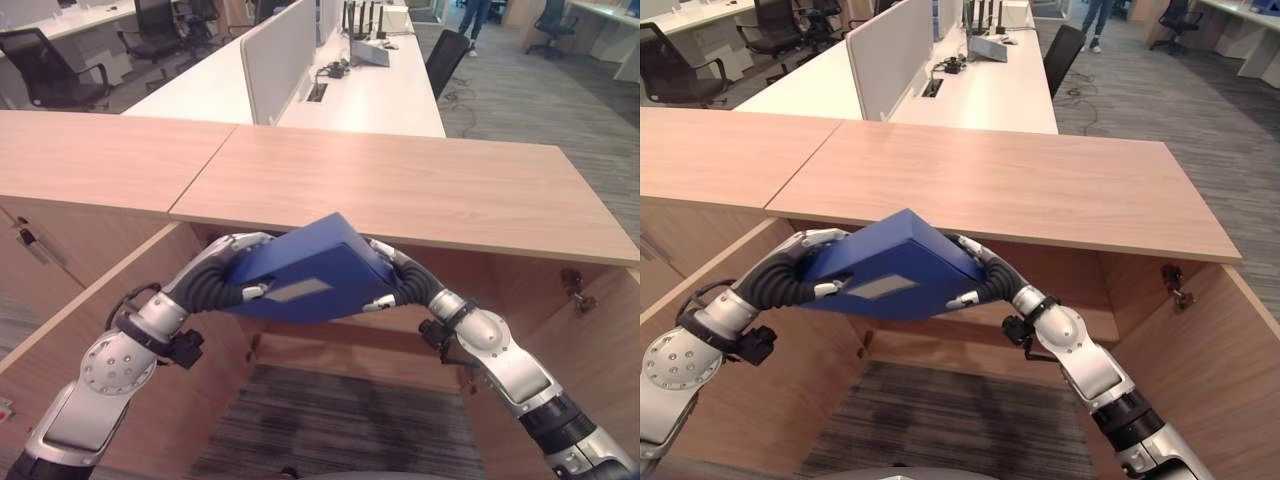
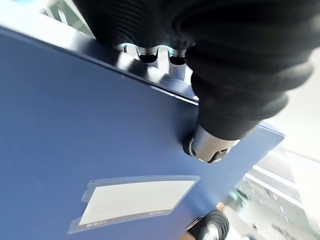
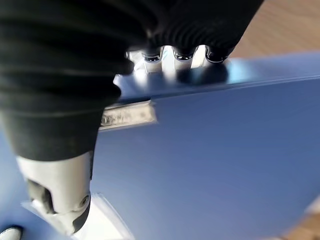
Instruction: Put the empty folder in the office cabinet
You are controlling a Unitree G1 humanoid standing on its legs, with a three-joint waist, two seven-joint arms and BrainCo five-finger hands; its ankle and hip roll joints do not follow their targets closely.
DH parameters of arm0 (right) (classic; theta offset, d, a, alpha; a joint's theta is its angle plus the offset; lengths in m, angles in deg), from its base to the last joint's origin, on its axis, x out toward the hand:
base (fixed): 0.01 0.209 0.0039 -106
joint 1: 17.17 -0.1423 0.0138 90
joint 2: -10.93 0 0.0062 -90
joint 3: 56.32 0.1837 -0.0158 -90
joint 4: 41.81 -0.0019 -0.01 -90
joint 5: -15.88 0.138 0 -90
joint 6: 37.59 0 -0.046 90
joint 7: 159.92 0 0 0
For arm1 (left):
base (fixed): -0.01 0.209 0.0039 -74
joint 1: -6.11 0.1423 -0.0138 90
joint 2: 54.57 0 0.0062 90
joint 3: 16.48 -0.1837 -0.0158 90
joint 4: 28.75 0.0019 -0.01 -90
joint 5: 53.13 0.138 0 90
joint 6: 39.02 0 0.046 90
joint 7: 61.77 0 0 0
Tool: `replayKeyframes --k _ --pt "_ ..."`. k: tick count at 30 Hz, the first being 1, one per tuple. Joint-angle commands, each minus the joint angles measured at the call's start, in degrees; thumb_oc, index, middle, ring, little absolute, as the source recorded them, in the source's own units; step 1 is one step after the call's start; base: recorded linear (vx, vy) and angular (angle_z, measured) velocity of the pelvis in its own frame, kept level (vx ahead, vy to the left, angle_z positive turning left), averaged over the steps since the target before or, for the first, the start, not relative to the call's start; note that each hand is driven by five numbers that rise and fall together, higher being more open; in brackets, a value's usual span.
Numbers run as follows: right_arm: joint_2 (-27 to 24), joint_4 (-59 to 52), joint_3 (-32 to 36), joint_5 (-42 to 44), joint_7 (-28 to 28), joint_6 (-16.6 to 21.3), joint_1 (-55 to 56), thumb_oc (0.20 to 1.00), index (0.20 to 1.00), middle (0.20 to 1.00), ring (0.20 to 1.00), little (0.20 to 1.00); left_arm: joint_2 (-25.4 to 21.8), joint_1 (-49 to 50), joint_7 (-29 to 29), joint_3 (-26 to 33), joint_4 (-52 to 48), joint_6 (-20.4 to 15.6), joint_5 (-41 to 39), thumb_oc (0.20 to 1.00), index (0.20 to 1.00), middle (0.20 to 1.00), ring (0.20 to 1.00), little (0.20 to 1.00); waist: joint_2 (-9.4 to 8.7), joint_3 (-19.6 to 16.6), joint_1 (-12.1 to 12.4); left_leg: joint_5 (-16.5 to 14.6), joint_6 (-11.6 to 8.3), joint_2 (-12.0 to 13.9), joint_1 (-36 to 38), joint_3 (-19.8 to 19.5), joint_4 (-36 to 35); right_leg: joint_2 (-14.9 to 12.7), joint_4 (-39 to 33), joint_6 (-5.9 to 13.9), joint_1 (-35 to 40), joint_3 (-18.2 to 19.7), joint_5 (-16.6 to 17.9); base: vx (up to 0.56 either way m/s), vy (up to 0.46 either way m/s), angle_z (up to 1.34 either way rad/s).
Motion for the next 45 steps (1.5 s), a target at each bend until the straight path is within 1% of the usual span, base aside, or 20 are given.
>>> replayKeyframes --k 1,6,12,13,14,15,16,18,21,27,29,31,32,33,37,39,40,42,44,45 --pt "1.26 -0.64 -3.39 -0.50 -0.49 3.50 -4.95 1.000 1.000 1.000 1.000 1.000 -1.67 -8.32 1.78 -1.83 -3.79 -5.43 -5.78 0.200 0.200 0.200 0.200 0.200 -0.97 -2.06 -0.51 -6.07 -0.52 -0.05 2.21 -4.16 0.21 -1.43 0.42 2.33 1.24 -0.05 -1.81 0.00 0.000 0.00" --pt "1.25 1.13 -5.15 -2.11 -1.61 3.80 -8.07 1.000 1.000 1.000 1.000 1.000 -3.29 -12.11 1.38 -4.65 -5.39 -6.10 -7.56 0.200 0.200 0.200 0.200 0.200 -0.99 -2.15 -0.49 -6.13 -0.49 -0.15 2.23 -4.15 0.21 -1.47 0.42 2.42 1.19 0.02 -1.69 0.00 0.000 0.00" --pt "2.10 2.30 -8.57 -1.95 -0.99 4.12 -12.04 1.000 1.000 1.000 1.000 1.000 -4.02 -16.83 2.16 -7.65 -6.52 -6.84 -7.67 0.200 0.200 0.200 0.200 0.200 -1.26 -2.16 -0.29 -6.15 -0.50 -0.20 2.23 -4.08 0.21 -1.51 0.42 2.55 1.11 0.13 -1.62 0.00 0.000 0.00" --pt "2.63 2.33 -10.62 -1.31 0.04 4.13 -13.29 0.363 0.363 0.363 0.363 0.363 -4.01 -18.36 2.86 -8.24 -7.30 -7.33 -7.12 0.200 0.200 0.200 0.200 0.200 -1.34 -2.21 -0.14 -6.11 -0.52 -0.23 2.23 -4.07 0.21 -1.53 0.42 2.53 1.13 0.16 -1.63 0.00 0.000 0.00" --pt "2.63 2.35 -10.62 -1.31 0.04 4.14 -13.31 0.363 0.363 0.363 0.363 0.363 -4.01 -18.38 2.87 -8.25 -7.29 -7.33 -7.11 0.200 0.200 0.200 0.200 0.200 -1.34 -2.20 -0.14 -6.11 -0.52 -0.23 2.23 -4.07 0.21 -1.53 0.42 2.53 1.13 0.16 -1.63 0.00 0.000 0.00" --pt "2.99 2.49 -11.98 -0.87 1.00 3.90 -13.73 0.200 0.200 0.200 0.200 0.200 -3.75 -18.97 3.26 -8.62 -7.26 -7.50 -6.81 0.200 0.200 0.200 0.200 0.200 -1.44 -2.21 0.01 -6.09 -0.54 -0.23 2.21 -4.10 0.21 -1.54 0.42 2.54 1.11 0.12 -1.63 0.00 0.000 0.00" --pt "3.07 2.18 -14.48 0.13 3.26 3.71 -14.88 0.200 0.200 0.200 0.200 0.200 -3.11 -20.10 3.83 -9.27 -7.43 -7.84 -6.11 0.200 0.200 0.200 0.200 0.200 -1.56 -2.27 0.19 -6.06 -0.61 -0.20 2.18 -4.13 0.21 -1.53 0.42 2.52 1.16 0.01 -1.69 0.00 0.000 0.00" --pt "2.77 1.39 -16.32 0.43 4.68 3.68 -15.60 0.200 0.200 0.200 0.200 0.200 -2.05 -20.87 4.25 -9.79 -7.44 -8.02 -6.03 0.200 0.200 0.200 0.200 0.200 -1.75 -2.27 0.32 -6.05 -0.67 -0.14 2.15 -4.14 0.21 -1.52 0.42 2.54 1.19 -0.14 -1.70 0.00 0.000 0.00" --pt "3.26 2.24 -16.69 1.98 4.65 3.55 -15.13 0.200 0.200 0.200 0.200 0.200 -0.61 -21.53 4.78 -10.17 -7.33 -8.06 -6.20 0.200 0.200 0.200 0.200 0.200 -1.78 -2.17 0.36 -5.99 -0.70 -0.16 2.15 -4.16 0.21 -1.52 0.42 2.58 1.20 -0.19 -1.65 0.00 0.000 0.00" --pt "6.83 4.45 -16.20 8.75 4.75 2.96 -10.12 0.200 0.200 0.200 0.200 0.200 2.66 -21.40 4.54 -11.34 -6.87 -7.67 -7.88 0.200 0.200 0.200 0.200 0.200 -1.74 -2.08 0.09 -5.96 -0.61 -0.12 2.06 -4.05 0.21 -1.60 0.42 2.57 0.97 -0.21 -1.57 0.00 0.000 0.00" --pt "8.56 5.79 -15.94 13.13 5.55 2.41 -6.87 0.200 0.200 0.200 0.200 0.200 3.85 -20.25 3.41 -11.67 -6.25 -7.07 -9.63 0.200 0.200 0.200 0.200 0.200 -1.62 -1.92 -0.17 -5.92 -0.61 -0.15 2.04 -3.93 0.21 -1.61 0.42 2.55 1.00 -0.12 -1.51 0.00 0.000 0.00" --pt "9.01 7.57 -16.01 14.45 6.63 1.94 -4.49 0.200 0.200 0.200 0.200 0.200 3.79 -18.63 2.25 -11.61 -5.76 -6.55 -10.17 0.200 0.200 0.200 0.200 0.200 -1.54 -1.93 -0.29 -5.95 -0.61 -0.16 2.12 -3.95 0.21 -1.60 0.42 2.51 1.07 -0.21 -1.56 0.00 0.000 0.00" --pt "8.81 8.40 -15.79 13.86 6.63 1.84 -3.68 0.200 0.200 0.200 0.200 0.200 3.35 -17.76 1.87 -11.38 -5.43 -6.30 -9.54 0.539 0.539 0.539 0.539 0.539 -1.50 -1.92 -0.32 -6.00 -0.62 -0.13 2.14 -3.89 0.21 -1.60 0.42 2.56 1.09 -0.28 -1.59 0.00 0.000 0.00" --pt "8.58 9.30 -15.56 12.97 6.65 1.72 -2.87 0.200 0.200 0.200 0.200 0.200 2.91 -16.67 1.67 -11.11 -4.92 -5.90 -8.67 1.000 1.000 1.000 1.000 1.000 -1.48 -1.92 -0.35 -6.02 -0.63 -0.15 2.16 -3.90 0.21 -1.59 0.42 2.57 1.09 -0.25 -1.58 0.00 0.000 0.00" --pt "7.14 11.34 -14.36 9.23 7.08 0.93 0.16 0.200 0.200 0.200 0.200 0.200 2.29 -11.02 -0.10 -9.44 -3.63 -4.35 -8.60 1.000 1.000 1.000 1.000 1.000 -1.38 -1.91 -0.43 -6.04 -0.66 -0.12 2.14 -3.90 0.21 -1.62 0.42 2.61 1.03 -0.30 -1.58 0.00 0.000 0.00" --pt "6.96 14.74 -12.46 9.10 7.25 -0.09 3.43 0.200 0.200 0.200 0.200 0.200 4.17 -5.97 -0.62 -8.01 -0.67 -2.83 -8.92 1.000 1.000 1.000 1.000 1.000 -1.31 -1.80 -0.51 -5.98 -0.62 -0.16 2.06 -3.92 0.21 -1.62 0.42 2.63 0.95 -0.35 -1.49 0.00 0.000 0.00" --pt "6.84 18.04 -10.77 8.06 6.96 -0.86 5.32 0.200 0.200 0.200 0.200 0.200 6.89 -1.69 -0.52 -6.49 2.54 -1.32 -9.17 1.000 1.000 1.000 1.000 1.000 -1.30 -1.44 -0.38 -6.01 -0.55 -0.17 2.12 -3.94 0.21 -1.65 0.42 2.61 1.04 -0.40 -1.44 0.00 0.000 0.00" --pt "7.20 20.94 -8.31 7.90 7.26 -2.34 7.69 0.200 0.200 0.200 0.200 0.200 10.05 3.70 -0.45 -3.85 6.48 0.71 -8.91 1.000 1.000 1.000 1.000 1.000 -1.31 -1.21 -0.14 -5.92 -0.46 -0.22 1.78 -4.07 0.21 -1.74 0.42 2.57 0.81 -0.57 -1.39 0.00 0.000 0.00" --pt "7.92 24.57 -5.53 9.10 7.26 -3.36 10.39 0.200 0.200 0.200 0.200 0.200 13.04 8.99 0.30 -0.28 10.60 2.24 -4.16 1.000 1.000 1.000 1.000 1.000 -1.26 -0.95 0.09 -5.82 -0.24 -0.41 1.27 -4.44 0.21 -1.79 0.42 2.61 0.53 -0.75 -1.30 0.00 0.016 0.01" --pt "8.79 26.38 -4.03 9.98 7.24 -4.20 12.13 0.200 0.200 0.200 0.200 0.200 14.87 11.37 2.91 2.44 13.25 3.00 2.97 1.000 1.000 1.000 1.000 1.000 -1.32 -0.81 0.27 -6.16 -0.15 -0.48 1.30 -4.60 0.21 -1.83 0.42 2.69 0.73 -0.83 -1.54 -0.02 0.033 0.05"
